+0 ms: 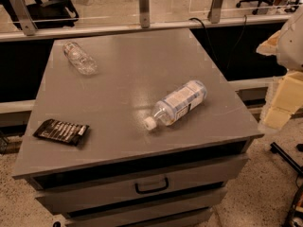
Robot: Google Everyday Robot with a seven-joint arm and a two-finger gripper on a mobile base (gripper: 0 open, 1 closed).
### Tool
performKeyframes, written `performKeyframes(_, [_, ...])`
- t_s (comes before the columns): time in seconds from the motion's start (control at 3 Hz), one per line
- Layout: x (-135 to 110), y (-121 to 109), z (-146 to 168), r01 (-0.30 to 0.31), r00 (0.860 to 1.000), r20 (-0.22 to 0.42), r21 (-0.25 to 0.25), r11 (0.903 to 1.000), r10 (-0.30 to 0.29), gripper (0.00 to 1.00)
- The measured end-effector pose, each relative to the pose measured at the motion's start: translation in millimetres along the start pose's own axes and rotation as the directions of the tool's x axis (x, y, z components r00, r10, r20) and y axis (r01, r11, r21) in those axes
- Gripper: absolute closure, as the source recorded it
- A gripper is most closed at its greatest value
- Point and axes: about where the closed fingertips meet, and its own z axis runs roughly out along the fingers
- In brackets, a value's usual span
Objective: Move blue plastic bottle near rxbar chocolate
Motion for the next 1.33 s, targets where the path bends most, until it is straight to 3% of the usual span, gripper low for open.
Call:
performKeyframes(0.67, [-6,-1,0,0.034,0.999,0.012,0.024,0.9991,-0.034,0.00])
performKeyframes(1.0, [-24,-15,8,0.115,0.992,0.048,0.059,0.9916,-0.118,0.00])
performKeyframes(1.33, [-45,-30,20,0.230,0.970,0.066,0.079,0.9699,-0.236,0.00])
